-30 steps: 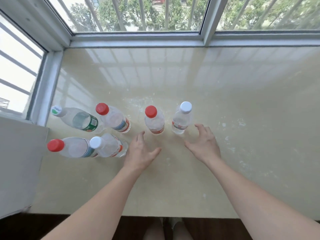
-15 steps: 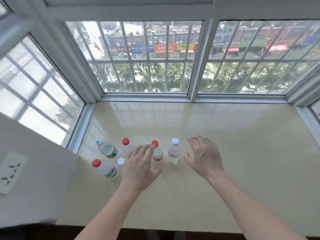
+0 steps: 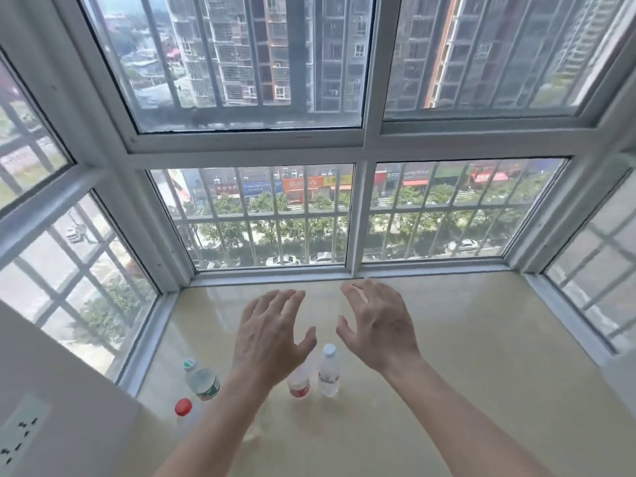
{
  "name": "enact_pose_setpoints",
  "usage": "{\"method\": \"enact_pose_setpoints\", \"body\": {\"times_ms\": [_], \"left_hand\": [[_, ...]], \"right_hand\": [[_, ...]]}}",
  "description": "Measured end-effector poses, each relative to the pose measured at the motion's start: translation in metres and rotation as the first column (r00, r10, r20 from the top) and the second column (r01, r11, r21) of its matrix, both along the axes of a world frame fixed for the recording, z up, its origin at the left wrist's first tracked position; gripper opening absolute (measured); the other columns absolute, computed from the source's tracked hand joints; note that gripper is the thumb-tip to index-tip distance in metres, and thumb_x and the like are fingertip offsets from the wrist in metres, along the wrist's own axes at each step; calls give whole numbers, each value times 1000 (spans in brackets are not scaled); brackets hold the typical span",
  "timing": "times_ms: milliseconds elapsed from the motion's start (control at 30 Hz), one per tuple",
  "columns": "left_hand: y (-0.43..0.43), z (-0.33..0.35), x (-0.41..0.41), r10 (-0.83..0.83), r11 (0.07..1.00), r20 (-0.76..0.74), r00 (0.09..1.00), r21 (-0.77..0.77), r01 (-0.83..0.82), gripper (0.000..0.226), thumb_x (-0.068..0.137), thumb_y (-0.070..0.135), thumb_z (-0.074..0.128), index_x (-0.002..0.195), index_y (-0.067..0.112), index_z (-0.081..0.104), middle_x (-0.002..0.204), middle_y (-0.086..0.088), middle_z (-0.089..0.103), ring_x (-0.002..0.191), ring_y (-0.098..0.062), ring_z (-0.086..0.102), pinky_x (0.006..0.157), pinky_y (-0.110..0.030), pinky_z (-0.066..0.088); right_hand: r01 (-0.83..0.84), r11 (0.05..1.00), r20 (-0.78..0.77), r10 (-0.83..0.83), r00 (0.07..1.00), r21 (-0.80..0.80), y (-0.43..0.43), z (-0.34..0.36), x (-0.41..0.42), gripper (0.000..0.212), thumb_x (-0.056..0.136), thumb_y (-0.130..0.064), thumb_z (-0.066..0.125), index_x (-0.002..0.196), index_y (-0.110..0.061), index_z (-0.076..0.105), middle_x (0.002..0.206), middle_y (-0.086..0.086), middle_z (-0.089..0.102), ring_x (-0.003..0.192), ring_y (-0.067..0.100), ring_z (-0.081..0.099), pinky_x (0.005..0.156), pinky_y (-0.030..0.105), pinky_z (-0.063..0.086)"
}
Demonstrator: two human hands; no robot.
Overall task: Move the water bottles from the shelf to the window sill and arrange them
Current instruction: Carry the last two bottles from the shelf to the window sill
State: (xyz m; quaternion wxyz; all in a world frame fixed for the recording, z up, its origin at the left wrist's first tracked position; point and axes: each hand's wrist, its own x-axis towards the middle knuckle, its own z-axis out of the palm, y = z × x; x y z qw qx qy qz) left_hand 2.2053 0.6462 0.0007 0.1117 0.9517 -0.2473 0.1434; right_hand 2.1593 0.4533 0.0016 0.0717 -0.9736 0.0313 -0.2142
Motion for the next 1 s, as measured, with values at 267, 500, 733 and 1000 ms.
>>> {"method": "enact_pose_setpoints", "body": {"times_ms": [267,500,733,1000], "left_hand": [[-70,10,-7,-353,935,13,935,-10,354,65,82,61,46,135,24,53,132,7,59,122,-19,53,103,-39,41],[-152,5,-62,-660,750,-28,751,-76,657,65,80,60,45,134,24,54,131,6,60,122,-22,54,101,-42,43],[-224,8,-153,-872,487,7,490,-107,867,65,78,58,45,131,22,57,130,4,62,121,-24,55,99,-42,43],[-285,5,-244,-967,255,15,256,-62,965,64,80,55,50,134,21,55,132,2,60,123,-26,53,99,-44,41]], "right_hand": [[370,929,-27,-370,929,-3,-39,1,-72,48,75,-42,65,118,-21,67,115,2,68,112,25,62,98,41,50],[705,708,-52,-706,707,-25,-72,2,-194,48,80,-44,57,121,-19,65,118,2,64,114,25,59,102,41,48],[912,411,-38,-911,411,11,-75,9,-328,49,84,-42,52,124,-16,63,119,3,63,114,26,58,104,43,46],[979,193,18,-981,193,67,-84,1,-422,49,82,-40,56,124,-17,64,120,4,64,116,26,58,100,44,48]]}}
